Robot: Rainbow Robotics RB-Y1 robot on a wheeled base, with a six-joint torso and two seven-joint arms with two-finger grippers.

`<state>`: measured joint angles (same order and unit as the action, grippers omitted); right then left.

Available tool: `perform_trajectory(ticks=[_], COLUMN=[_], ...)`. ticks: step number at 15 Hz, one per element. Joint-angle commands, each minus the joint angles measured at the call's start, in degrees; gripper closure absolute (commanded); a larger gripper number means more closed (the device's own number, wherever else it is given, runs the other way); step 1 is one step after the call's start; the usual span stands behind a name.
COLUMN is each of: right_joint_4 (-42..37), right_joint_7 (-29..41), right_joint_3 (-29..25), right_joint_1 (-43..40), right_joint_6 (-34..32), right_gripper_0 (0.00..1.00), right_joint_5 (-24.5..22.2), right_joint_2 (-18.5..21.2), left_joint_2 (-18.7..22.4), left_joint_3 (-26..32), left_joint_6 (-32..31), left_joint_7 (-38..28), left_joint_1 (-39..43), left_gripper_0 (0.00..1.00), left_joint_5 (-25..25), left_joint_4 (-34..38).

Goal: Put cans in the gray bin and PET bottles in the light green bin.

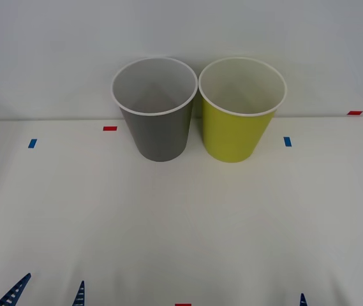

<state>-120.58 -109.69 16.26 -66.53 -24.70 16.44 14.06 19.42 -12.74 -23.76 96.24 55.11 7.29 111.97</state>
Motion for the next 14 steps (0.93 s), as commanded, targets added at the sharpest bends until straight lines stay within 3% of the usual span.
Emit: perform_trajectory(ticks=[1,14], right_joint_4=[0.0,0.0], right_joint_7=[0.0,0.0], right_joint_3=[0.0,0.0], right_joint_1=[0.0,0.0], right_joint_6=[0.0,0.0], right_gripper_0=[0.0,0.0], right_joint_5=[0.0,0.0], right_joint_2=[0.0,0.0], left_joint_2=[0.0,0.0], left_joint_3=[0.0,0.0], left_joint_6=[0.03,0.03], left_joint_7=[0.0,0.0], left_joint_1=[0.0,0.0], left_gripper_0=[0.0,0.0], left_joint_5=[0.0,0.0], left_joint_4=[0.0,0.0])
